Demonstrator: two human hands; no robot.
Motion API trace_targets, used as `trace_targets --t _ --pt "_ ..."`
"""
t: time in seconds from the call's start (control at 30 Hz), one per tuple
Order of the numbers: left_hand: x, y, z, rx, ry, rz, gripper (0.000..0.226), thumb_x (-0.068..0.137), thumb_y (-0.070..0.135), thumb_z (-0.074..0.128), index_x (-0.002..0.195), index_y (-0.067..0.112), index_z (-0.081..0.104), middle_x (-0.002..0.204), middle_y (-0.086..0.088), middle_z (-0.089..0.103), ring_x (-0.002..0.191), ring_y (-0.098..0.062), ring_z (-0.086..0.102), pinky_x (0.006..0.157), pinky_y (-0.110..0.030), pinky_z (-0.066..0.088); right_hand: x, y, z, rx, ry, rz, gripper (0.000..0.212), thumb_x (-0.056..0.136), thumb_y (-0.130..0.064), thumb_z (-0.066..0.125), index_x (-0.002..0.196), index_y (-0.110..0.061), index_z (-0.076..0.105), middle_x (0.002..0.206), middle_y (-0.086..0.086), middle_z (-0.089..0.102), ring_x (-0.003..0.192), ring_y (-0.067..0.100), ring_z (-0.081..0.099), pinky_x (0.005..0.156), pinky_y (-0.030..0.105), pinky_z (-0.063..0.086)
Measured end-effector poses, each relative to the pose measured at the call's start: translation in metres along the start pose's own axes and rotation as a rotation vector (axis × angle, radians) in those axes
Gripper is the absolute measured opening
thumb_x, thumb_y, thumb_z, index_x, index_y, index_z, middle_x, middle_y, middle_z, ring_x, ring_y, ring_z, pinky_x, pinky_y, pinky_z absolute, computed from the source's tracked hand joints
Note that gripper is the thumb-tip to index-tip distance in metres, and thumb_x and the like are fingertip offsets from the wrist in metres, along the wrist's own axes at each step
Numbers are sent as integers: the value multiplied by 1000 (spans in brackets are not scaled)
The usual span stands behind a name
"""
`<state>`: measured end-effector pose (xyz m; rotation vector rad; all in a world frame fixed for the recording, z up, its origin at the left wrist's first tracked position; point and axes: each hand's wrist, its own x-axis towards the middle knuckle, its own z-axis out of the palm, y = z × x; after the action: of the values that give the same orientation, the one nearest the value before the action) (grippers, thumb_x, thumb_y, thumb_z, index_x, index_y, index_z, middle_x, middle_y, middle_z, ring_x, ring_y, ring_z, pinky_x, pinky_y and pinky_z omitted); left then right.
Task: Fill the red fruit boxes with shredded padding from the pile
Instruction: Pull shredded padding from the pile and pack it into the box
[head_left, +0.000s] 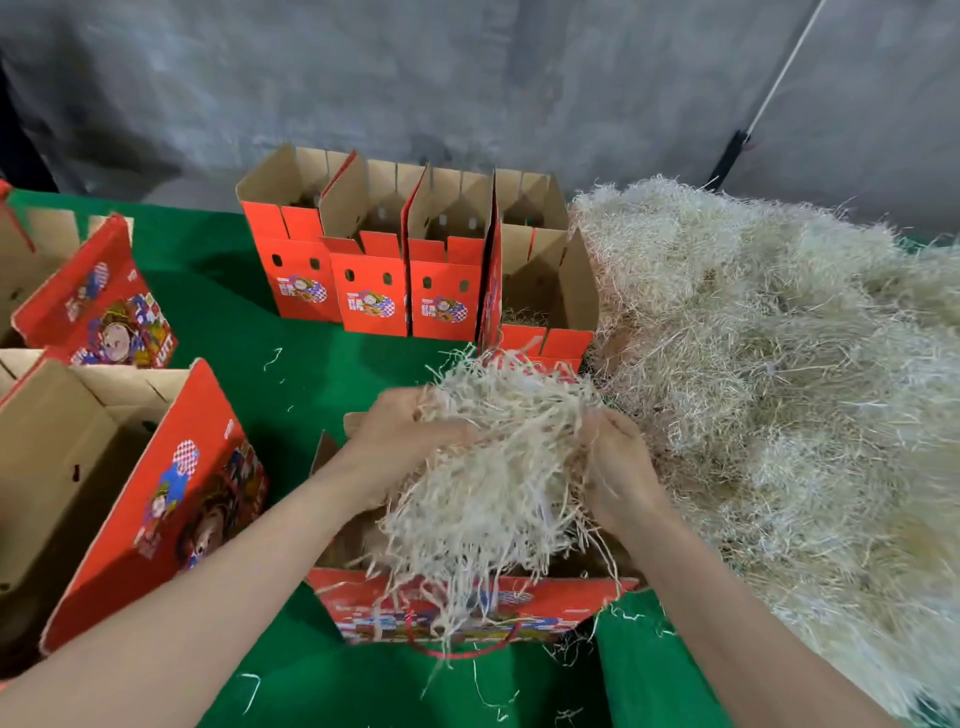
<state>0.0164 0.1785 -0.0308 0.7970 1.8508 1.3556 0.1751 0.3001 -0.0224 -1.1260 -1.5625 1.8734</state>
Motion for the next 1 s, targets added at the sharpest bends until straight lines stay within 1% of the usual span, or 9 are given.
trace_targets --t 0.07,0.13,0.33,0.5,0.6,0.67,0.77,0.83,1.0 --pt "1 -6 -18 -106 157 17 21 79 -3 61 68 15 62 52 7 63 49 -9 56 44 -12 40 0 -8 -21 40 124 -3 24 98 -10 41 81 -7 57 69 5 60 45 10 51 43 20 42" --pt "2 -11 -29 -132 159 26 21 78 -6 62 71 14 62 51 7 63 48 -12 55 43 -16 38 -4 -11 -28 -48 51 -78 24 94 4 40 82 -5 60 70 10 66 46 6 58 46 16 47" --pt "-9 4 5 38 -119 16 84 48 55 82 122 26 53 117 10 61 110 -7 56 100 -33 42 -15 -2 13 72 -337 -16 23 94 -22 45 104 -9 60 94 -1 69 88 15 62 74 24 53" --pt "-13 -13 -10 282 -66 136 42 73 -8 66 88 32 63 85 8 70 77 -5 66 64 -11 48 -7 -8 -10 -29 -199 -80 18 83 -7 61 75 -22 67 86 8 67 70 16 60 61 20 50" --pt "-14 -23 -42 8 66 74 44 69 -19 65 88 20 67 87 -2 72 82 -19 67 71 -30 52 -3 -8 -42 -157 -15 -55 31 89 -5 54 106 -30 57 94 5 64 70 9 64 60 21 53" --pt "-12 -26 -43 -107 70 44 43 70 -19 65 97 14 65 86 -4 73 78 -23 67 66 -32 53 -4 -3 -44 -198 -166 19 49 82 -2 59 123 -23 42 104 -2 56 83 1 61 63 14 50" --pt "-13 -20 -25 -233 67 57 42 65 -17 67 95 13 62 77 6 73 70 -11 70 54 -20 52 -4 3 -30 -280 -431 210 88 66 -16 70 141 -17 25 131 -11 35 122 15 41 103 35 36" --pt "-15 -15 -12 -311 58 59 39 66 -16 65 88 16 64 73 7 73 66 -6 69 52 -16 51 -4 11 -15 -313 -476 292 80 70 -6 71 138 -10 30 136 8 42 132 28 35 111 44 25" --pt "-16 -16 -34 -179 199 34 39 69 -8 72 96 20 66 87 7 73 86 -13 68 80 -29 54 3 7 -21 -338 -334 145 52 81 8 57 113 -31 45 98 -6 62 71 -3 65 65 15 53"
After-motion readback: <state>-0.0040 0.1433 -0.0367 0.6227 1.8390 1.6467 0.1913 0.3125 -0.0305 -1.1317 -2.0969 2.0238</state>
